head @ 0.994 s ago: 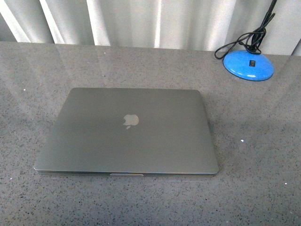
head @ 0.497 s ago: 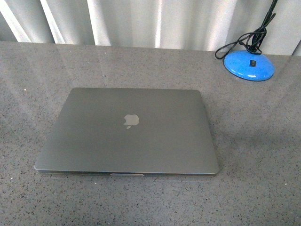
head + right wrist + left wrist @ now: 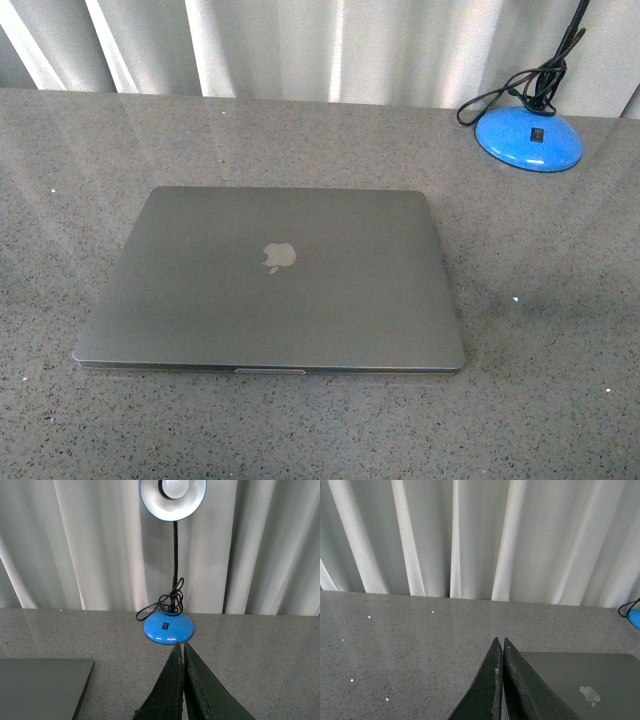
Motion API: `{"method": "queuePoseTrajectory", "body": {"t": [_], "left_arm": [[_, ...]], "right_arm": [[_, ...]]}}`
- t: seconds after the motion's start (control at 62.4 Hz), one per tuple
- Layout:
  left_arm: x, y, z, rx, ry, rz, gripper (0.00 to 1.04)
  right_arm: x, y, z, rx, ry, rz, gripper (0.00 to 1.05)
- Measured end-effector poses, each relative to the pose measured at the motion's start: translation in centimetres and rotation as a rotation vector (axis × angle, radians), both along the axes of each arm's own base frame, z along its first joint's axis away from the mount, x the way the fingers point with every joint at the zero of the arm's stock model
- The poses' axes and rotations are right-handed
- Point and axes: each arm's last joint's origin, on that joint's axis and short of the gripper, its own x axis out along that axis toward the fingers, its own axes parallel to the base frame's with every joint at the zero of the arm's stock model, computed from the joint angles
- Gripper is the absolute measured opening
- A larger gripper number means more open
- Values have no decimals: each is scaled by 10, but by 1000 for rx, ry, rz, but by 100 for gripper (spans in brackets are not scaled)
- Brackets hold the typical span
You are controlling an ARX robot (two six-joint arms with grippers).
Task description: Close laptop
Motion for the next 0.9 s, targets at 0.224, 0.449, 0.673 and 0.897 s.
{"method": "queuePoseTrajectory", "body": {"t": [0.224, 0.449, 0.673, 0.897], "left_arm": [[-6, 0, 0, 0, -1, 0, 4], [-11, 0, 0, 0, -2, 0, 4], [-22, 0, -5, 0, 25, 0, 4], [-24, 0, -3, 0, 6, 0, 18]], "right_arm": [[-6, 0, 0, 0, -1, 0, 1], [-10, 0, 0, 0, 0, 0, 1], [-23, 0, -3, 1, 3, 0, 1], [-23, 0, -3, 1, 5, 0, 8]]}}
